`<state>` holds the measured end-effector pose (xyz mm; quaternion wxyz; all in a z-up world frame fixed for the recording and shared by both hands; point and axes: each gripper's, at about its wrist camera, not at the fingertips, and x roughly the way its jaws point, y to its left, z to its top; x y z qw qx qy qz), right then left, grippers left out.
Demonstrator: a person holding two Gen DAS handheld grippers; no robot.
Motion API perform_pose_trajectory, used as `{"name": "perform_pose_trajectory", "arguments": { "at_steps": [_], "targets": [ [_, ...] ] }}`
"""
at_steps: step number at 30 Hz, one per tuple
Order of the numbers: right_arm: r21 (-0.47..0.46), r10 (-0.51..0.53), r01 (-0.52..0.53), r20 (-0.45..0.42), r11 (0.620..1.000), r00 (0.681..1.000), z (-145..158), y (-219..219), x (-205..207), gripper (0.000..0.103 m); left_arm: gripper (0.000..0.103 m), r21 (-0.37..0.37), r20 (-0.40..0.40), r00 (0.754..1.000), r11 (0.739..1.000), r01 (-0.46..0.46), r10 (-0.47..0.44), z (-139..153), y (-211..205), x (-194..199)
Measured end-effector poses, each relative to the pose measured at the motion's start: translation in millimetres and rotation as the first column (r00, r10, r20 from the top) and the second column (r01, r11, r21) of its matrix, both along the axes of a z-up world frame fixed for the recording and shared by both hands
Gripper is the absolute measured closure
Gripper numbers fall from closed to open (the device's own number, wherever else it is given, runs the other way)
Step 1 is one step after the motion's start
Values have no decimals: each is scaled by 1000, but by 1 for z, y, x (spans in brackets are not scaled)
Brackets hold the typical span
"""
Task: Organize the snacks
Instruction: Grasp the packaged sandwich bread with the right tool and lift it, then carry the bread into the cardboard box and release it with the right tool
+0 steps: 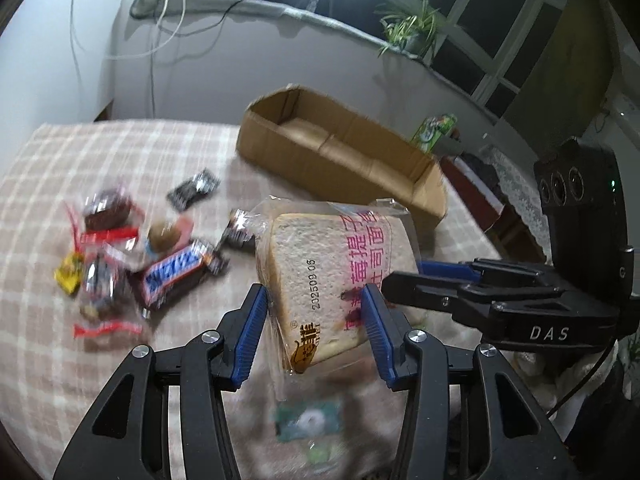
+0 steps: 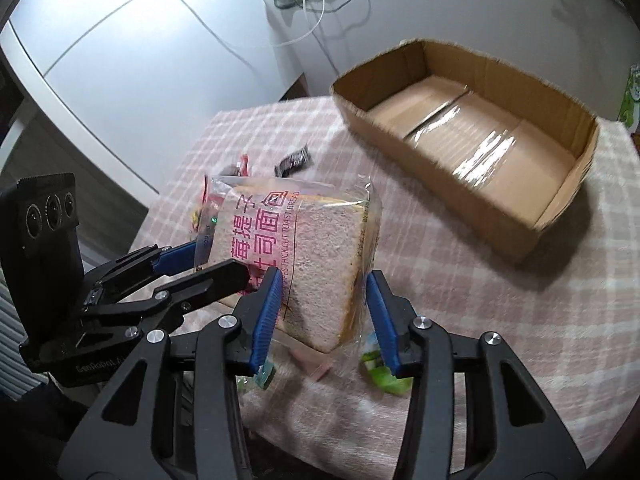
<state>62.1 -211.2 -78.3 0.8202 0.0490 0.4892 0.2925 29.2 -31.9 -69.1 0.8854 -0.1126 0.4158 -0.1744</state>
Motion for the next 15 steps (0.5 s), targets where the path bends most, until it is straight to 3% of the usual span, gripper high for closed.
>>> {"name": "perform_pose_trajectory", "arguments": {
  "at_steps": [15],
  "targets": [
    [29, -134, 132, 91, 991, 987, 44, -53, 45, 57, 57, 5, 128, 989, 997, 75, -75, 40, -49, 58]
  ]
}}
